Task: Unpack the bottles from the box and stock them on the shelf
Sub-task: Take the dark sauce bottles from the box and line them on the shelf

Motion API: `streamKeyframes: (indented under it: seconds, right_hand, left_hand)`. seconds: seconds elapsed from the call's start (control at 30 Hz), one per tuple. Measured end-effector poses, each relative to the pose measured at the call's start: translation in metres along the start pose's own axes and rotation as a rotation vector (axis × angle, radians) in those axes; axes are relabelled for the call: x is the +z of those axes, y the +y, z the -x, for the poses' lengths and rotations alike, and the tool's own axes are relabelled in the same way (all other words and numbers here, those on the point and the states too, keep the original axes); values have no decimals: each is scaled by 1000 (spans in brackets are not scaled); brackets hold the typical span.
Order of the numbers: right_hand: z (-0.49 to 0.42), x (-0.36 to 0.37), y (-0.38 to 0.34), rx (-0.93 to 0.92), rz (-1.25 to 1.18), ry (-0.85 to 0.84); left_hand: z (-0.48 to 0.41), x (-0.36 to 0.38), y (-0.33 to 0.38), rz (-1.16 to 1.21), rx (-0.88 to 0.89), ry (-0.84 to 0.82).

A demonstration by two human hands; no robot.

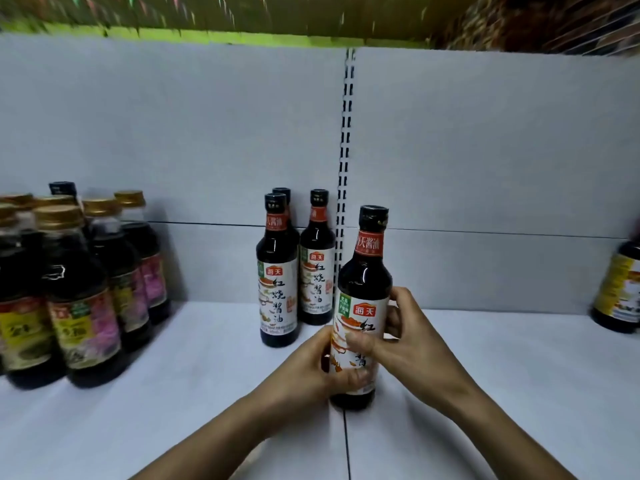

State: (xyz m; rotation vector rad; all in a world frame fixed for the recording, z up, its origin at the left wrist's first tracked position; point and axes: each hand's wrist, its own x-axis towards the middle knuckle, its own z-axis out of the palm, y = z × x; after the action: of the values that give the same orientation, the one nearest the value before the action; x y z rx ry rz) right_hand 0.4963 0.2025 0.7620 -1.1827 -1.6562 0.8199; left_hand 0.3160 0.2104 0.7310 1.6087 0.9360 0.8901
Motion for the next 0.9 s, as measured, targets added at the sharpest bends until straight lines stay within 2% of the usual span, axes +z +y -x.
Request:
streamKeyframes:
  seconds: [0.4, 0.5, 0.6, 0.77, 0.9]
  right_hand:
    - [-36, 14, 10, -5, 51, -41]
    - [-41, 19, 9, 1, 67, -43]
    - [-47, 23, 7, 9, 100, -56]
    - [-56, 29, 7, 35, 136, -56]
    - [-57, 38, 16, 88, 205, -101]
  left_hand:
    - [-24, -21, -11, -142, 25, 90]
    - [-24, -30, -10, -240, 30, 151]
    - [-20, -47, -5, -421, 50, 257]
    - [-5, -75, 11, -601, 66, 583]
    - [-11, -89, 8, -640, -25, 640]
